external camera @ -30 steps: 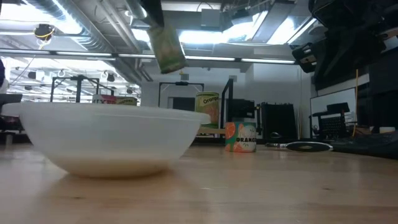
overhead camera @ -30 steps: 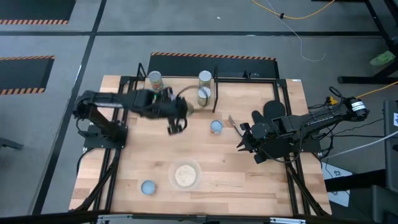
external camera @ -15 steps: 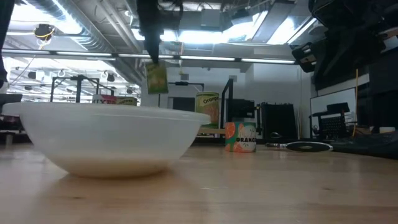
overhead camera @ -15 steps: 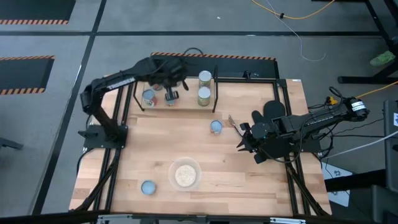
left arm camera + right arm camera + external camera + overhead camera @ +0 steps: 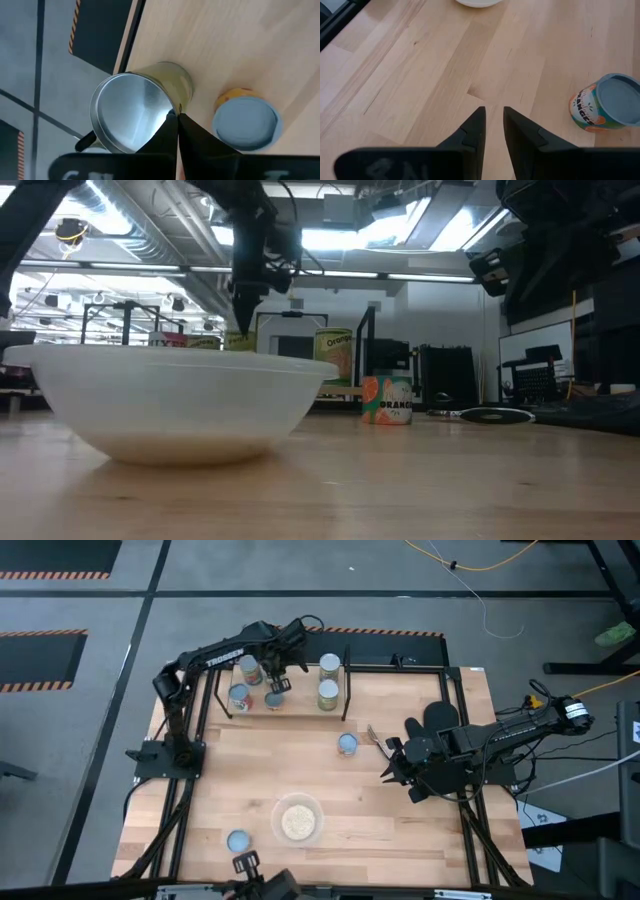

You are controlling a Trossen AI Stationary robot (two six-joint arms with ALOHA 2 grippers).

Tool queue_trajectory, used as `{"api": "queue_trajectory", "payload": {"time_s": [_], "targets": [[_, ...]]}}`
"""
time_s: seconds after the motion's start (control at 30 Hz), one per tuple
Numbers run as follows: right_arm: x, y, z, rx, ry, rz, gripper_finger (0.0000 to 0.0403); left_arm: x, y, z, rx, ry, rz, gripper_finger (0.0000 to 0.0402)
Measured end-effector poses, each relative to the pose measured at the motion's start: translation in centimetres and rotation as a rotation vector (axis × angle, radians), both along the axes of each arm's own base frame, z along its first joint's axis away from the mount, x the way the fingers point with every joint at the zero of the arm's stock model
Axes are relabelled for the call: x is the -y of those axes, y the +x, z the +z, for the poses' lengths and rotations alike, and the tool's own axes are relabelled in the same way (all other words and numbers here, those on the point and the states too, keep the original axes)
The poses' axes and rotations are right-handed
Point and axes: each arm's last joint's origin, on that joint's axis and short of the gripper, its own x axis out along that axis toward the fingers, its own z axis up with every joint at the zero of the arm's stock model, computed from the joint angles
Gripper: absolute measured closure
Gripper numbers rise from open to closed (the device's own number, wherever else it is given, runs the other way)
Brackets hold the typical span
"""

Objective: Pick and place cans onto a shelf
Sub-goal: Put the canned pears on the shelf, then put the canned diced tomatoes on the shelf

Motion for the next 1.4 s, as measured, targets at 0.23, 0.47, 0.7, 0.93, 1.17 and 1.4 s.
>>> {"api": "queue_trajectory", "payload": {"time_s": [0.23, 0.47, 0.7, 0.93, 1.17, 1.4], "targets": [[0.0, 0.0, 0.0, 0.0, -0.001, 0.001, 0.0331, -0.2, 0.3, -0.2, 0.031, -0.009, -0.011, 0.0401], [0.0, 0.0, 0.0, 0.0, -0.001, 0.001, 0.0331, -0.2, 0.3, -0.2, 0.018, -0.003, -0.032, 0.0388], [0.0, 0.0, 0.0, 0.001, -0.002, 0.002, 0.0331, -0.2, 0.3, -0.2, 0.017, -0.002, -0.034, 0.0385], [0.0, 0.0, 0.0, 0.0, -0.002, 0.002, 0.0331, -0.2, 0.3, -0.2, 0.015, 0.001, -0.034, 0.0369], [0.0, 0.0, 0.0, -0.001, -0.003, 0.002, 0.0331, -0.2, 0.4, -0.1, 0.022, 0.006, -0.033, 0.0336], [0.0, 0.0, 0.0, -0.001, -0.003, 0.002, 0.0331, 0.4, 1.1, 0.6, 0.022, 0.07, -0.035, 0.0329]]}}
